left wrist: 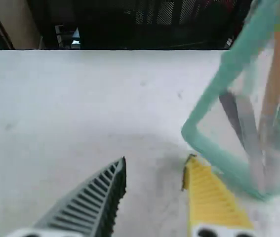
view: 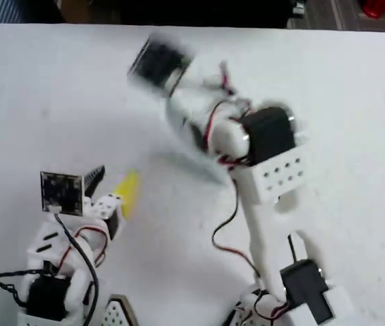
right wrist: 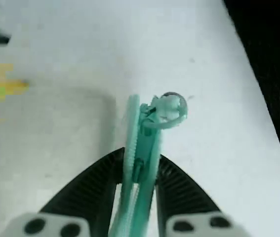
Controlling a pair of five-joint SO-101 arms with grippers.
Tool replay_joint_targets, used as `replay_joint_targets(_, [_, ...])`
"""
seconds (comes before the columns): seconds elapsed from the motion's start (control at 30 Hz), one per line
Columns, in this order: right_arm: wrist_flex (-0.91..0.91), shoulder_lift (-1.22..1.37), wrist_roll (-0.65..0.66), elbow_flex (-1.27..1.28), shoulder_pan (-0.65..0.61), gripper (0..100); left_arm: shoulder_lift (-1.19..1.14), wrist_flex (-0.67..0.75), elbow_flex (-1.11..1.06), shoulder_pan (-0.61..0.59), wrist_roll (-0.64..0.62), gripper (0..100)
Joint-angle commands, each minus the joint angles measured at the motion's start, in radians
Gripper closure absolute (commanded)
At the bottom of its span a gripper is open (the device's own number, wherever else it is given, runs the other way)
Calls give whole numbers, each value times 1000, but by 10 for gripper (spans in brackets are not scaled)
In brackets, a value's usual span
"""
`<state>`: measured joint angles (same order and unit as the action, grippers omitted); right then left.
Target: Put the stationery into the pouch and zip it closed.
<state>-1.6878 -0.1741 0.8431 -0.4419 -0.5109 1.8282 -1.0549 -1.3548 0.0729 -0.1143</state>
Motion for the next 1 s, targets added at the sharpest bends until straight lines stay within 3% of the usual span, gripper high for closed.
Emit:
replay_joint_targets(0.0, [-33,-61,123,91,-18,981,-4,28,9,-15,8,842])
replay_joint_targets(0.23, [-31,-263,385,439,-25,981,-4,38,2,-15,41,843])
replay_joint_targets(0.47, [-31,-550,566,712,-28,981,-4,241,-133,-16,41,843])
replay_joint_targets(0.63, [-22,-777,724,927,-142,981,-4,272,-158,5,40,843])
replay_joint_targets(0.8, [136,-892,715,1068,-180,981,-4,269,-158,67,68,843])
replay_joint_targets(0.97, [441,-865,425,1102,-154,981,-4,196,-137,147,80,843])
